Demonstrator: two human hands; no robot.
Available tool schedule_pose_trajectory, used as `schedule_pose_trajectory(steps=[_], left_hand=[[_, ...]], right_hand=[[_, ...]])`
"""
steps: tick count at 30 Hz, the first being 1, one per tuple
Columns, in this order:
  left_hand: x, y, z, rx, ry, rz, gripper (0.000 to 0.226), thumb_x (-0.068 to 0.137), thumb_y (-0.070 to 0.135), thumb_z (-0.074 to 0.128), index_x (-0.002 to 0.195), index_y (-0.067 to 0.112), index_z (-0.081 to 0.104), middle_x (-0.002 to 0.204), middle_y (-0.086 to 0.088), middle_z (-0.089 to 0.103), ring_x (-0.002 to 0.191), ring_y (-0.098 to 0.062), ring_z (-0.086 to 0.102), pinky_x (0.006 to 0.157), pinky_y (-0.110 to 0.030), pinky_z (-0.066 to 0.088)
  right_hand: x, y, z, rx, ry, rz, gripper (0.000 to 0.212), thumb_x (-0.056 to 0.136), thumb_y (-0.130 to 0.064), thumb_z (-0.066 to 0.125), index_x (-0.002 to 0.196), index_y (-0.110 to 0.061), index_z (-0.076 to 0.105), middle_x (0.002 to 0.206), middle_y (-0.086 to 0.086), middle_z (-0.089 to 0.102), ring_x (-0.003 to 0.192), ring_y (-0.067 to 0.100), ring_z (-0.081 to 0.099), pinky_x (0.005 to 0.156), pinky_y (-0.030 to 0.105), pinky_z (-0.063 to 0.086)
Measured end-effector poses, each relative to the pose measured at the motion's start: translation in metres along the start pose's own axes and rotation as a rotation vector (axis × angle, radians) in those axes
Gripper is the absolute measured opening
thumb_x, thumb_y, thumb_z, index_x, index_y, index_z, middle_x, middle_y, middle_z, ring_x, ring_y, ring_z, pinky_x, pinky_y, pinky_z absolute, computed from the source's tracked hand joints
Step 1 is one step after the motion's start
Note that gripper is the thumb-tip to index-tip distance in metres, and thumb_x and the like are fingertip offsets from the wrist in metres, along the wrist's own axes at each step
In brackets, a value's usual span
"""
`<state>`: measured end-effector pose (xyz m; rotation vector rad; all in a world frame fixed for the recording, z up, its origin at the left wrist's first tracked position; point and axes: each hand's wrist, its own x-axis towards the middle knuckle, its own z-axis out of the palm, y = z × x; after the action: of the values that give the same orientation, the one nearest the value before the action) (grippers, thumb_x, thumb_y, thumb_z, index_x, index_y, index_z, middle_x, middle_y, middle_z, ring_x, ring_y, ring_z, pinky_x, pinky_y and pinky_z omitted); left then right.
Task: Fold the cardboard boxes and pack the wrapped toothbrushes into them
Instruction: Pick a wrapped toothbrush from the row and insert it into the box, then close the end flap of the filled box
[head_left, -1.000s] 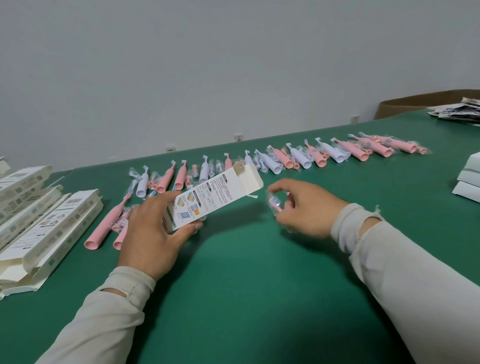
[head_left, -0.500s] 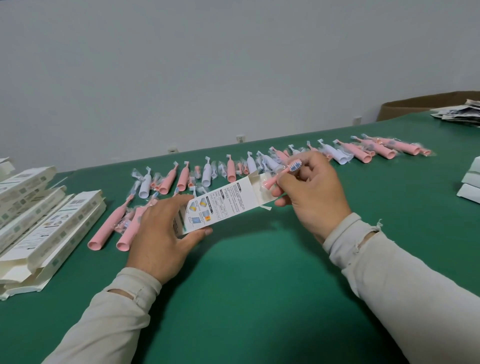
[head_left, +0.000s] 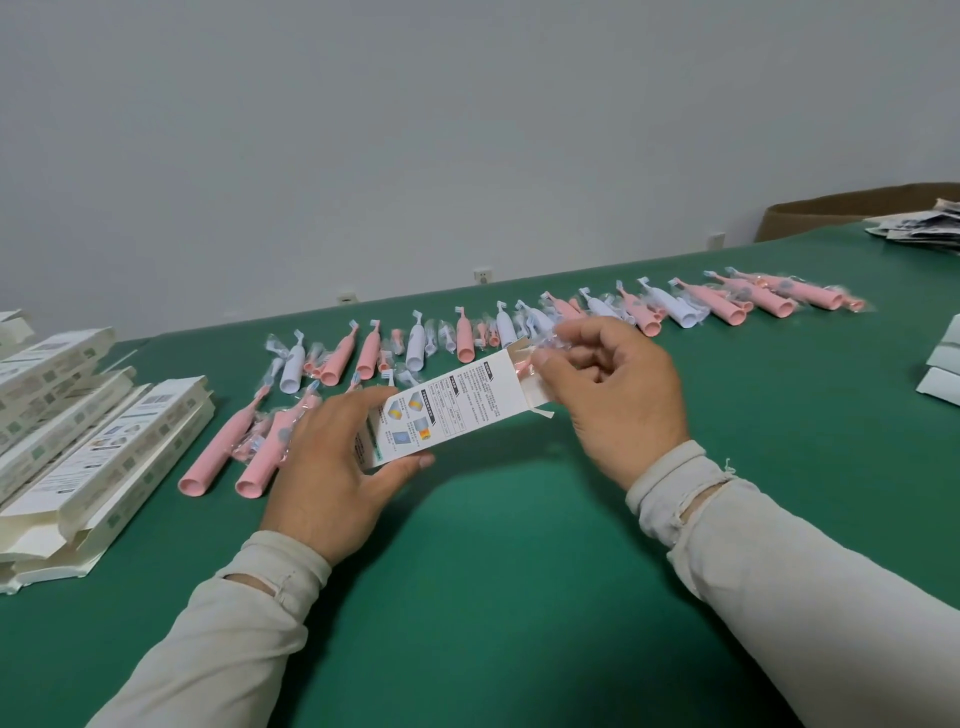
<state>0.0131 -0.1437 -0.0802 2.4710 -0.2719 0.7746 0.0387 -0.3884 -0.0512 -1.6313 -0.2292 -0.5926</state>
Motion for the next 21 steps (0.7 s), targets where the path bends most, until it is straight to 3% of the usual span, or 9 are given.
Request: schedule_pose_trajectory(steps=[2,4,6,8,11,13,15,18,21], left_hand=[[0.0,0.0,0.0,-0.003,0.001,-0.004,0.057,0.074,0.044,0.08,0.126,0.035,0.057,0.112,0.015,0.057,0.105,-0.012,0.047,0.089,-0.033,0.036],[0.0,0.002,0.0,-0.009,0.005,-0.002,0.058,0.074,0.046,0.078,0.126,0.034,0.057,0.113,0.014,0.057,0.105,-0.011,0.047,0.089,-0.031,0.036],[-0.001,0.004,0.001,-0.02,0.007,0.004,0.058,0.074,0.048,0.076,0.126,0.033,0.057,0.113,0.015,0.056,0.104,-0.008,0.045,0.087,-0.027,0.034],[-0.001,0.006,0.002,-0.025,0.001,0.012,0.058,0.073,0.048,0.077,0.126,0.034,0.056,0.112,0.016,0.056,0.103,-0.008,0.045,0.085,-0.026,0.033],[-0.001,0.004,0.002,-0.006,0.007,-0.004,0.059,0.074,0.044,0.079,0.127,0.033,0.056,0.113,0.016,0.056,0.106,-0.012,0.046,0.089,-0.03,0.034],[0.0,0.002,0.0,0.007,0.02,-0.042,0.06,0.074,0.042,0.081,0.128,0.03,0.057,0.116,0.013,0.058,0.11,-0.017,0.049,0.093,-0.036,0.039],[0.001,0.0,-0.001,0.018,0.026,-0.068,0.059,0.075,0.04,0.082,0.128,0.029,0.058,0.119,0.008,0.062,0.112,-0.022,0.051,0.097,-0.043,0.042],[0.001,0.0,0.0,0.024,0.035,-0.085,0.059,0.075,0.04,0.082,0.128,0.03,0.058,0.118,0.006,0.062,0.112,-0.023,0.051,0.097,-0.042,0.042],[0.0,-0.001,0.001,0.023,0.034,-0.094,0.06,0.075,0.04,0.082,0.128,0.028,0.058,0.118,0.006,0.062,0.112,-0.023,0.051,0.095,-0.04,0.041]], right_hand=[[-0.001,-0.001,0.0,-0.063,-0.01,-0.044,0.012,0.087,-0.028,0.073,0.079,-0.036,0.073,0.082,-0.018,0.071,0.075,0.004,0.063,0.074,0.025,0.051],[-0.004,-0.003,0.003,-0.119,-0.076,-0.036,0.018,0.093,-0.039,0.064,0.078,-0.042,0.074,0.107,-0.019,0.065,0.101,0.009,0.061,0.093,0.033,0.049],[-0.009,-0.008,0.01,-0.129,-0.245,0.034,0.033,0.096,-0.06,0.044,0.076,-0.058,0.07,0.139,-0.016,0.051,0.132,0.013,0.045,0.114,0.039,0.033],[-0.013,-0.011,0.015,-0.139,-0.44,0.111,0.034,0.088,-0.078,0.026,0.077,-0.076,0.058,0.15,-0.013,0.045,0.14,0.013,0.038,0.119,0.042,0.025],[-0.003,-0.007,0.005,-0.075,-0.512,0.165,0.062,0.082,-0.083,0.02,0.09,-0.051,0.072,0.129,-0.017,0.064,0.122,0.005,0.056,0.106,0.034,0.036],[0.016,0.0,-0.014,-0.038,-0.268,0.222,0.063,0.094,-0.067,0.03,0.083,-0.028,0.078,0.108,-0.012,0.073,0.097,0.003,0.067,0.092,0.036,0.048],[0.035,0.016,-0.038,-0.24,-0.015,0.179,0.044,0.099,-0.045,0.047,0.078,-0.014,0.07,0.086,0.0,0.071,0.073,0.009,0.067,0.072,0.038,0.05],[0.046,0.044,-0.063,-0.598,0.005,0.228,0.012,0.092,-0.026,0.063,0.08,-0.022,0.061,0.077,-0.01,0.061,0.072,0.006,0.057,0.077,0.03,0.046],[0.047,0.057,-0.059,-0.673,-0.079,0.319,0.008,0.089,-0.029,0.068,0.086,-0.027,0.06,0.082,-0.011,0.062,0.08,0.014,0.061,0.085,0.029,0.048]])
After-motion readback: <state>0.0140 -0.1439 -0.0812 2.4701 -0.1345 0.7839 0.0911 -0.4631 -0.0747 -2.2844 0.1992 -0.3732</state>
